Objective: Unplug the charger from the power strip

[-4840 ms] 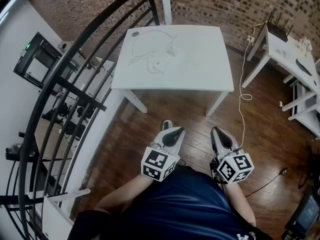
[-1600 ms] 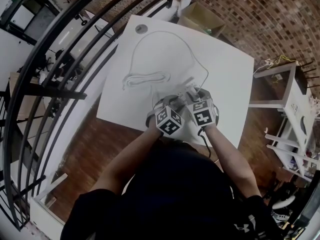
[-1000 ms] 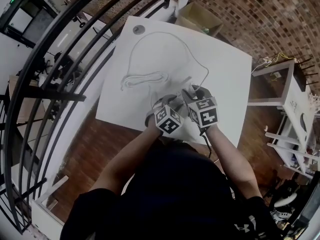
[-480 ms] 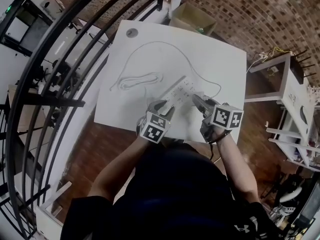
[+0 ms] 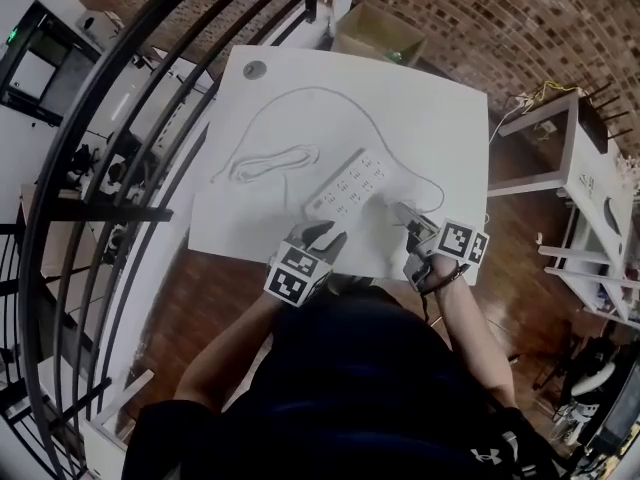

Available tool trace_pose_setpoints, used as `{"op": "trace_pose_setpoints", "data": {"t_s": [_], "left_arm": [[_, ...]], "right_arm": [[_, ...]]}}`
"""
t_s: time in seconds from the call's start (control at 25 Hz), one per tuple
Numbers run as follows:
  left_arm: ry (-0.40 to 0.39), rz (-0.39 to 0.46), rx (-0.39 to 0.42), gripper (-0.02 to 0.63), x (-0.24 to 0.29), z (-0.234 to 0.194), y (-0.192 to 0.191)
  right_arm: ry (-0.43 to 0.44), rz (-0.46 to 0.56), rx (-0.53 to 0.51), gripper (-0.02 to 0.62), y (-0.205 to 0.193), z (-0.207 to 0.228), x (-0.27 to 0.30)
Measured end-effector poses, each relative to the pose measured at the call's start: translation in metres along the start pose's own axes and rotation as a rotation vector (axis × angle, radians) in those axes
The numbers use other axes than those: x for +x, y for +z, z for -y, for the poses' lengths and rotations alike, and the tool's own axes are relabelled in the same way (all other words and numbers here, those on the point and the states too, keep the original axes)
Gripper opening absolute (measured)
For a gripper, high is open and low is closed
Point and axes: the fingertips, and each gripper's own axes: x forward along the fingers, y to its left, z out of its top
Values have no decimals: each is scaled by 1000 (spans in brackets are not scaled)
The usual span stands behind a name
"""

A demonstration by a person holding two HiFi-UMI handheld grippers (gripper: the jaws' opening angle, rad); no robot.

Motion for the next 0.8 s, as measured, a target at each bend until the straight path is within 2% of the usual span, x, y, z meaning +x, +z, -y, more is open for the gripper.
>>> {"op": "trace_pose_setpoints", "data": {"t_s": [0.12, 0.36, 0.8], "left_arm": [[-14, -4, 15, 126, 3, 2, -6], [-27, -9, 16, 126, 7, 8, -7], [-14, -35, 34, 126, 8, 7, -18]], "right_arm": [[-20, 6, 20, 144, -4, 15, 1], [-62, -17, -11, 144, -17, 42, 4], [-113, -70, -88, 146, -33, 53, 8]]}}
